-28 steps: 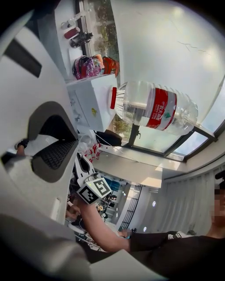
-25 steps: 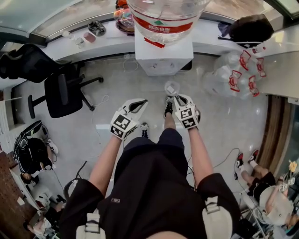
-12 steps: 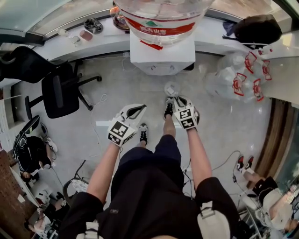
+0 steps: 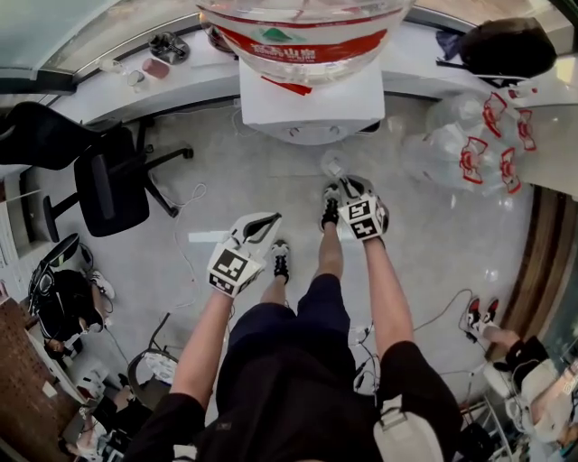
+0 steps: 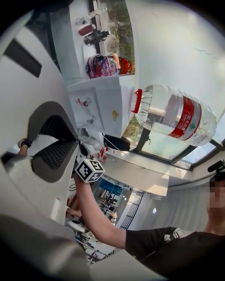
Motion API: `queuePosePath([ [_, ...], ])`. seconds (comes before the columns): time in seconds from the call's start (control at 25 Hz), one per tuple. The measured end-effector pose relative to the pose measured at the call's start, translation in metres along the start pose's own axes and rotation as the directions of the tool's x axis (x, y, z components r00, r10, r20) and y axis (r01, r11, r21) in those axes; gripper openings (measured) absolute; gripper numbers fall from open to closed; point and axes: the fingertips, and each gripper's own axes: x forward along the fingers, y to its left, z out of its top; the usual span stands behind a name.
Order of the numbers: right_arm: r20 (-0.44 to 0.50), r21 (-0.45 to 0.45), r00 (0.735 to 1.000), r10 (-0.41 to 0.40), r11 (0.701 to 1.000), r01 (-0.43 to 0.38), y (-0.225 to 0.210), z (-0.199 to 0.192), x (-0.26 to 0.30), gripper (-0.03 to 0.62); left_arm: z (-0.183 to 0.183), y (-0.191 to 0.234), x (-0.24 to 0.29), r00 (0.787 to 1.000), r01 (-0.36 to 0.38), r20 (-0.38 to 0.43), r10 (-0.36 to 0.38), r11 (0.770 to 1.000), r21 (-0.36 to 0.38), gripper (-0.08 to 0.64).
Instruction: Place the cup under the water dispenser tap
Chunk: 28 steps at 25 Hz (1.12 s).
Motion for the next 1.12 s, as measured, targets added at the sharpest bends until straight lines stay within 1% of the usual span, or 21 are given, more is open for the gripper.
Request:
queuePosePath([
  [0.2,-0.009,0.024,0.999,-0.037,0.999,0.037,-0.014,-0.015,0.028,0.020,-0.014,0.008,0.005,1.000,-0.012,0.007,0.012,1.000,-0.017,-0.002],
  [0.4,-0.018,0.049,0.998,-0.058,0.997,0.059,-0.022,-0.025,0.051,0.020,-0.031,0.010,0.007,1.000,-0.012,-0.010,0.012,1.000,-0.029,-0.002],
  [0.52,-0.016,0.065,0.997,-0.077,0.995,0.078,-0.030,-0.033,0.064,0.020,-0.045,0.007,0.011,0.999,-0.010,-0.031,0.009,0.999,-0.048,-0.002],
  [0.72,-0.017,0.100,0.996,-0.092,0.991,0.093,-0.039,-0.043,0.089,0.020,-0.065,0.002,0.013,0.999,-0.011,-0.042,0.009,0.999,-0.040,-0.002],
  [0.88,-0.016,0.132,0.994,-0.104,0.986,0.106,-0.047,-0.046,0.109,0.020,-0.083,0.004,0.013,0.998,-0.020,-0.062,0.016,0.997,-0.070,-0.002],
  [1.12,-0.027,0.167,0.993,-0.119,0.978,0.122,-0.054,-0.043,0.134,0.020,-0.096,0.001,0.016,0.996,-0.026,-0.082,0.019,0.995,-0.092,-0.002],
])
